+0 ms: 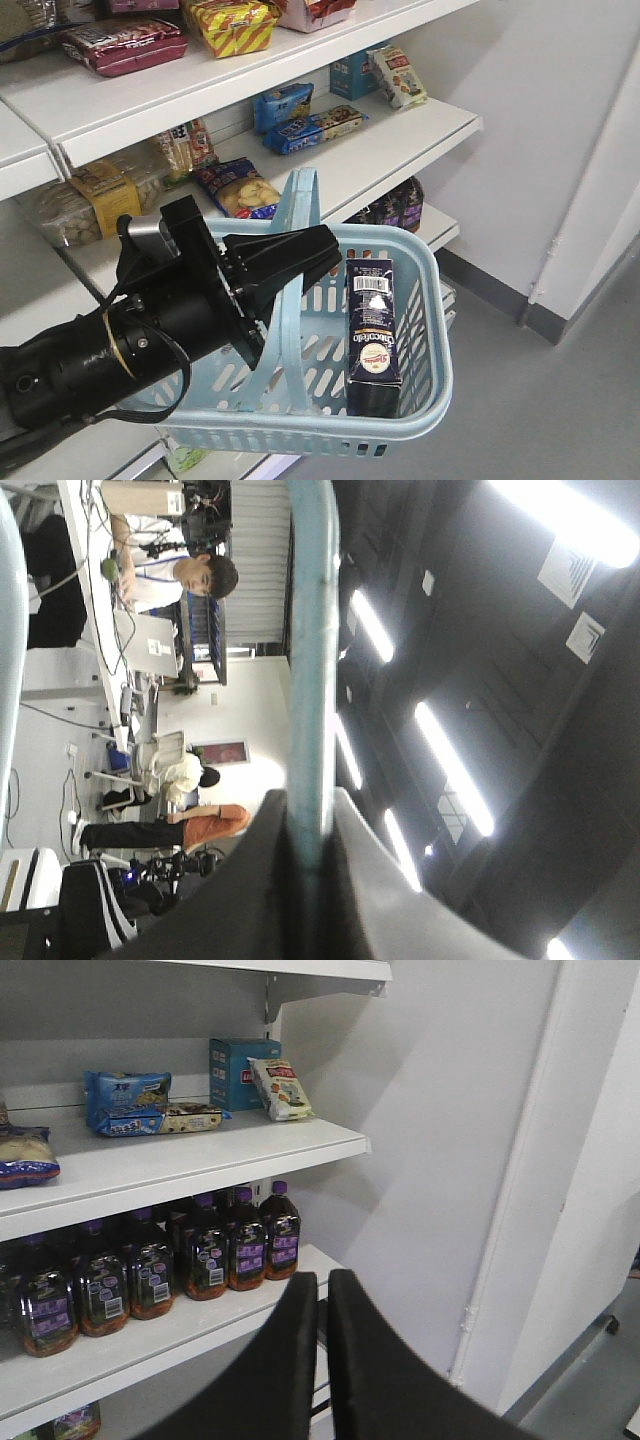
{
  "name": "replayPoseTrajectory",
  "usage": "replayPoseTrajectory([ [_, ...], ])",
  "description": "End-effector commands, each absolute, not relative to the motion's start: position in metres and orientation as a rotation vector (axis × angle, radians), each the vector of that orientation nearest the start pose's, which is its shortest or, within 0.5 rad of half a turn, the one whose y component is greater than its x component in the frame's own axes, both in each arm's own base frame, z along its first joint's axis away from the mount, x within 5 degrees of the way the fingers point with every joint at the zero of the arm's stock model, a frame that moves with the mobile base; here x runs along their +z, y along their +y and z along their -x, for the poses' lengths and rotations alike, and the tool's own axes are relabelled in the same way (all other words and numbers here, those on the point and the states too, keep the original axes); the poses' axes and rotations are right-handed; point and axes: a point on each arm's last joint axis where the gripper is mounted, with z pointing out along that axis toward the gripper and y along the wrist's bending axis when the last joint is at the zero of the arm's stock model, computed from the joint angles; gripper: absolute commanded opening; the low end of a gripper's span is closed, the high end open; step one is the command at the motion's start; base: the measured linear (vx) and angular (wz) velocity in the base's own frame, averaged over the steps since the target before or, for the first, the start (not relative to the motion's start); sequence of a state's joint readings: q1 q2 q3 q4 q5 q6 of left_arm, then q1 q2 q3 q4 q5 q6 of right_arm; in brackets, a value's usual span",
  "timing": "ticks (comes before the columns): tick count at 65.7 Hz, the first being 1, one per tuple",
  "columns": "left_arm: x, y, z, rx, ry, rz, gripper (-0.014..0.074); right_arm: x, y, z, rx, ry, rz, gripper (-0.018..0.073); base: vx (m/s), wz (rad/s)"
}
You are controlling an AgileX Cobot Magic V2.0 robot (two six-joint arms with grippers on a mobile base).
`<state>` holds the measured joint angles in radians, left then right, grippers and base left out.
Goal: Left arm holds basket, right arm returns cookies
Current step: 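Turn the base toward the snack shelves holding the basket in the left gripper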
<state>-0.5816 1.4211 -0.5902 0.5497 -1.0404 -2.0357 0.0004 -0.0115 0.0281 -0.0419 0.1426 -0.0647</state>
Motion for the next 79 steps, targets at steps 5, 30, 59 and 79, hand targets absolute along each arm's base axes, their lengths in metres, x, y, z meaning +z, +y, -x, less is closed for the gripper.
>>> replayPoseTrajectory([
  [5, 0.3020, -0.1824, -0.2007, -2.284, 1.526, 0.414, -0.0003, 0.1929, -0.0003, -0.0566, -0.095, 1.571, 0.089, -0.0003, 0.04, 0.22],
  [30, 0.3020, -0.1824, -0.2007, -2.284, 1.526, 0.414, -0.0003, 0.1929, -0.0003, -0.0566, -0.095, 1.571, 0.089, -0.0003, 0.04, 0.20],
  [59, 0.3020, -0.1824, -0.2007, -2.284, 1.526, 0.414, 0.0000, 0.1929, -0.0003, -0.0566, -0.095, 1.571, 0.089, -0.0003, 0.03, 0.21],
  [79, 0.3020, -0.1824, -0.2007, -2.284, 1.526, 0.414, 0.0000, 0.1929, -0.0003, -0.0566, -0.095, 1.571, 0.089, -0.0003, 0.02, 0.22],
])
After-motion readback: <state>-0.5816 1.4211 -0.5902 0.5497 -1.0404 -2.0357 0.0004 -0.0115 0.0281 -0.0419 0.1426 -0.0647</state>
